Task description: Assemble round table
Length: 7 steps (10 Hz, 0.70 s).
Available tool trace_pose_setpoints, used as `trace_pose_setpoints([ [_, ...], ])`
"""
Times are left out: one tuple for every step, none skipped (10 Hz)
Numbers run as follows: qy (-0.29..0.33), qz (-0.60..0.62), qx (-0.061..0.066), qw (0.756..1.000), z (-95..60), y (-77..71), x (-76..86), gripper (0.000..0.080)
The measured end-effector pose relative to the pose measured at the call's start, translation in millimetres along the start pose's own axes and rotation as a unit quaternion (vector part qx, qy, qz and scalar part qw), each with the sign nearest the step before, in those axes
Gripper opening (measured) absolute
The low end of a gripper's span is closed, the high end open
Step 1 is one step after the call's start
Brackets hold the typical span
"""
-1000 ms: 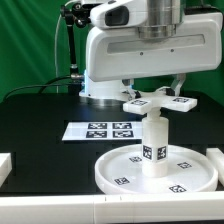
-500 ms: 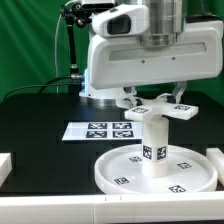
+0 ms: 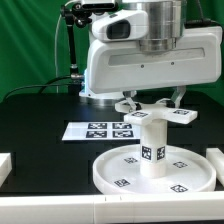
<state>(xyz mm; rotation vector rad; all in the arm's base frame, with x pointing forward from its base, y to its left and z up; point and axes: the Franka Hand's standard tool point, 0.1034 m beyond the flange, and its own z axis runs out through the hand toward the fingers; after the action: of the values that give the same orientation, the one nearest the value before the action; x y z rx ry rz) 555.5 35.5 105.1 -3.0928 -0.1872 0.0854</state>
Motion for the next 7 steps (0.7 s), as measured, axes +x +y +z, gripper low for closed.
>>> trace_pose_setpoints([
  [0.004, -0.011, -0.001, 1.0, -0.2, 1.9, 1.2, 0.0448],
  [0.005, -0.01, -0.001, 1.0, -0.3, 1.9, 1.2, 0.0448],
  [0.004, -0.01, -0.001, 1.0, -0.2, 1.9, 1.2, 0.0448],
  [0.004, -0.01, -0.001, 1.0, -0.2, 2.0, 1.2, 0.0448],
  [0.004, -0.01, -0.001, 1.0, -0.2, 2.0, 1.2, 0.0448],
  [0.004, -0.01, -0.001, 1.0, -0.2, 2.0, 1.2, 0.0448],
  [0.004, -0.009, -0.001, 1.0, -0.2, 1.9, 1.2, 0.0448],
])
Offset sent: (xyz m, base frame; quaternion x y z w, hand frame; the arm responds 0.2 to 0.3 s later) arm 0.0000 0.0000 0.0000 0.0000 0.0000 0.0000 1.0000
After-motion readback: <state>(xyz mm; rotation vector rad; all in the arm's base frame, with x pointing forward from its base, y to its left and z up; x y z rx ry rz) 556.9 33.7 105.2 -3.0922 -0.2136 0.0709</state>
